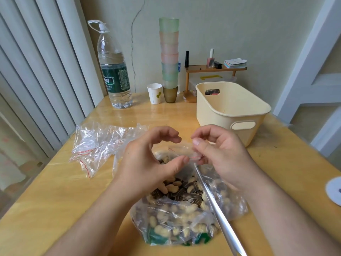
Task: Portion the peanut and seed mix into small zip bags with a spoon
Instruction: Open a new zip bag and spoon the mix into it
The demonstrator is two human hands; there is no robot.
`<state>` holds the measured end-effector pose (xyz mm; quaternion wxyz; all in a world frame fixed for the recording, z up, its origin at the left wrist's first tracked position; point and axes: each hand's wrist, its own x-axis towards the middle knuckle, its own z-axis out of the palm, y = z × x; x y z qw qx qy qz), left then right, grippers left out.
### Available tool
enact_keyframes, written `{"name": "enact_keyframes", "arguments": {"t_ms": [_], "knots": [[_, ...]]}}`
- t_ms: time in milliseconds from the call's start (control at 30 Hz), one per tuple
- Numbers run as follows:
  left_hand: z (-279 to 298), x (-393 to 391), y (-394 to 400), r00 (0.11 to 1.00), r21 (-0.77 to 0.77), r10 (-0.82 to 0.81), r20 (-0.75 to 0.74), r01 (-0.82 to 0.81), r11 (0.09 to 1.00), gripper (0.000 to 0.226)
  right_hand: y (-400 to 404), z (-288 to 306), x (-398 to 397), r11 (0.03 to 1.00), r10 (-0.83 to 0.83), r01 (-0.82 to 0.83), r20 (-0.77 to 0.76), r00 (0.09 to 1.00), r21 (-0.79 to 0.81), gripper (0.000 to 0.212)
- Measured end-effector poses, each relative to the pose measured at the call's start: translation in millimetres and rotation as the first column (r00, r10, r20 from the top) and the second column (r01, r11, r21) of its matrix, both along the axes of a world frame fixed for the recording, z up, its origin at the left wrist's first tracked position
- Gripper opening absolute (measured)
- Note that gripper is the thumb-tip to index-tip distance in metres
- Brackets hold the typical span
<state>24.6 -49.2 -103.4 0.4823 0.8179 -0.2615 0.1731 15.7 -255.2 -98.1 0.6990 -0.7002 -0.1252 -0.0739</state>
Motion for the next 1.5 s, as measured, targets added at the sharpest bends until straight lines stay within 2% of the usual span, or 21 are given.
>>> {"name": "enact_keyframes", "arguments": {"t_ms": [133, 267, 367, 467, 533, 667, 867, 967, 1067, 1133, 1267, 1367, 1500], "knots": [[-4, -1, -4, 1.0, 0.047, -0.019, -0.005, 0.019, 0.999, 0.047, 9, -6, -5, 0.993, 0.054, -0.058, -0.041, 0.998, -0.104, 0.028], [-7, 1, -1, 0.999, 0.05, -0.039, -0.015, 0.04, 0.998, 0.064, 1, -2, -2, 0.994, -0.022, 0.022, 0.008, 1.0, -0.105, 0.04], [-11, 0, -4, 0.999, 0.097, -0.03, -0.016, 0.031, 0.995, 0.073, 1, 1, 0, 0.992, -0.074, 0.076, -0.032, 0.997, 0.098, 0.037], [-17, -2, -11, 0.998, 0.084, 0.037, 0.047, -0.041, 0.996, 0.072, 12, 1, -3, 0.938, 0.075, -0.024, -0.133, 0.988, 0.347, 0.031], [-19, -3, -13, 0.997, 0.031, 0.061, 0.051, -0.063, 0.998, 0.078, 18, -2, -3, 0.908, 0.16, -0.093, -0.133, 0.978, 0.407, 0.029], [-15, -2, -11, 1.0, 0.011, 0.017, 0.024, -0.017, 1.0, 0.089, 20, -4, -3, 0.955, 0.107, -0.071, -0.109, 0.988, 0.289, 0.023], [-5, 2, -4, 0.981, 0.133, 0.086, 0.175, -0.11, 0.985, 0.074, 13, -3, -2, 0.988, 0.049, -0.028, -0.135, 0.99, 0.151, 0.017], [-6, 2, -3, 0.971, 0.206, 0.076, 0.225, -0.123, 0.971, 0.074, 14, -2, -3, 0.994, 0.043, -0.027, -0.152, 0.987, 0.105, 0.025], [-8, 1, -2, 0.96, 0.243, 0.083, 0.269, -0.151, 0.958, 0.071, 16, 0, -5, 0.999, 0.018, -0.012, -0.174, 0.985, 0.036, 0.041], [-7, 0, -2, 0.953, 0.244, 0.087, 0.291, -0.161, 0.956, 0.069, 16, 0, -6, 1.0, 0.019, -0.021, -0.186, 0.982, -0.008, 0.039], [-7, -2, -4, 0.939, 0.259, 0.067, 0.337, -0.161, 0.952, 0.063, 18, 2, -9, 0.998, 0.057, -0.062, -0.208, 0.976, -0.017, 0.017], [-7, -2, -6, 0.931, 0.222, 0.074, 0.357, -0.162, 0.961, 0.06, 15, 1, -10, 0.999, 0.048, -0.047, -0.186, 0.981, 0.008, 0.023], [-7, -4, -7, 0.932, 0.199, 0.068, 0.355, -0.146, 0.969, 0.066, 15, 2, -11, 0.998, 0.064, -0.061, -0.157, 0.986, 0.022, 0.029]]}}
